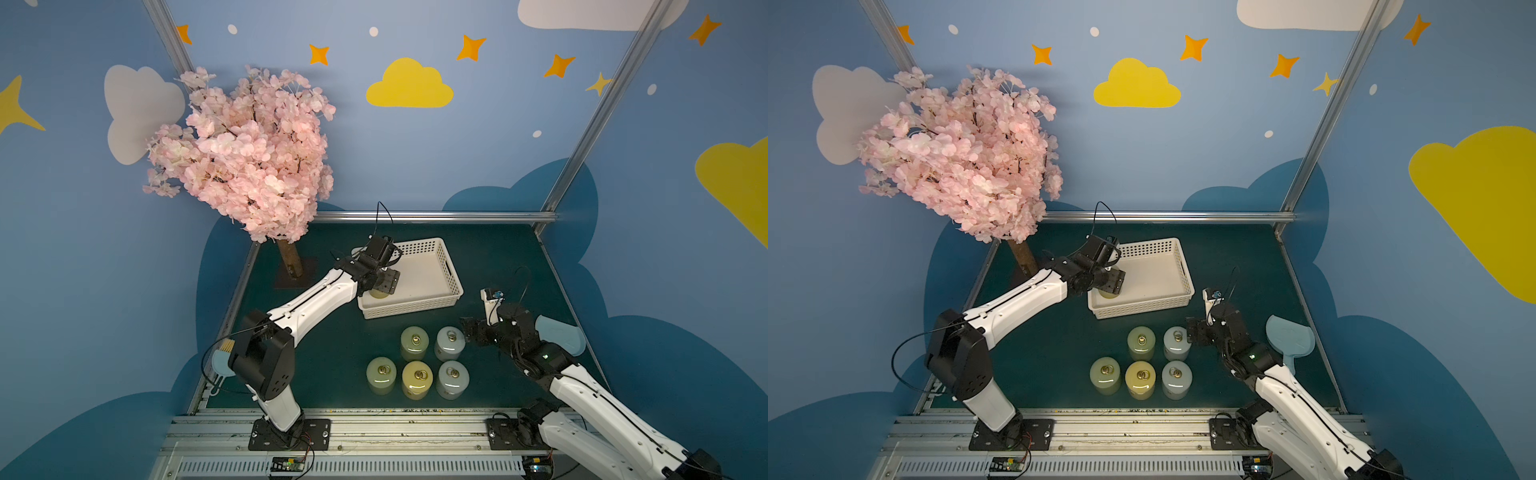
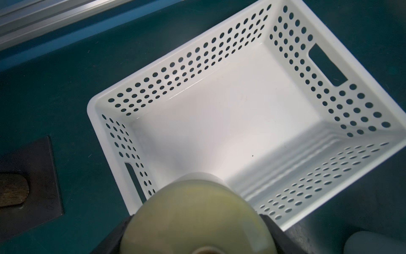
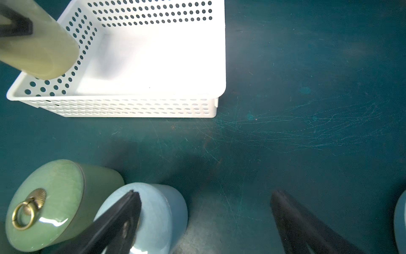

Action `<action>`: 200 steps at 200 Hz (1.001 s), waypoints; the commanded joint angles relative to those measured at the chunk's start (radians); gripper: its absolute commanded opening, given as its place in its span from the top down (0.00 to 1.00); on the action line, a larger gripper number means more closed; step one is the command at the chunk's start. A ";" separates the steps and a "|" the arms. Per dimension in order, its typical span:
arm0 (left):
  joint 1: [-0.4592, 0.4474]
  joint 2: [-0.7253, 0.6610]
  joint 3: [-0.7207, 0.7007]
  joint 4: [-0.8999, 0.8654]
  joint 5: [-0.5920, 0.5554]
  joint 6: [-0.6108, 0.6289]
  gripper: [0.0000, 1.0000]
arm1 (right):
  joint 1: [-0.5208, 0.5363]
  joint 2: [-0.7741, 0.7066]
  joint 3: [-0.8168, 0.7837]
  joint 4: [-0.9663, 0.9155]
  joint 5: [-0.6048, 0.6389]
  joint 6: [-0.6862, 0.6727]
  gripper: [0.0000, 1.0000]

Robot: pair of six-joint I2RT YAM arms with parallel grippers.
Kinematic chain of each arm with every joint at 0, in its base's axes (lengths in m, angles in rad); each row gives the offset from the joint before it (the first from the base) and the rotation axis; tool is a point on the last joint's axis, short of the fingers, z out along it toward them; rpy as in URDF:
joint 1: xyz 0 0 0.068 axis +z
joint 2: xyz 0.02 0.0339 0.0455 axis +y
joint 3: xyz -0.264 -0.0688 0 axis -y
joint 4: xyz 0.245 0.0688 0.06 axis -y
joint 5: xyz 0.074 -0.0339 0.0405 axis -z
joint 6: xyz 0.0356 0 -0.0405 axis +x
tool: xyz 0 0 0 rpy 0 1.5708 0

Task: Take the tea canister out of the basket
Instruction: Pick up the tea canister from the basket, then place the tea canister at the center of the board.

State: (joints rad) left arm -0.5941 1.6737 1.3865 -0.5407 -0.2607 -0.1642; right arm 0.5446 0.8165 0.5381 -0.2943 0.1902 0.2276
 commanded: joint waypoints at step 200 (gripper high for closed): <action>-0.198 -0.434 -0.393 0.100 -0.019 -0.069 0.45 | -0.005 -0.026 -0.017 0.022 0.006 0.006 0.02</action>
State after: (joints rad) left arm -0.7788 1.2984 1.0065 -0.5266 -0.2497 -0.2134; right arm 0.5438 0.8051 0.5365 -0.2943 0.1905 0.2279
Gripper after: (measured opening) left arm 0.801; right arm 0.982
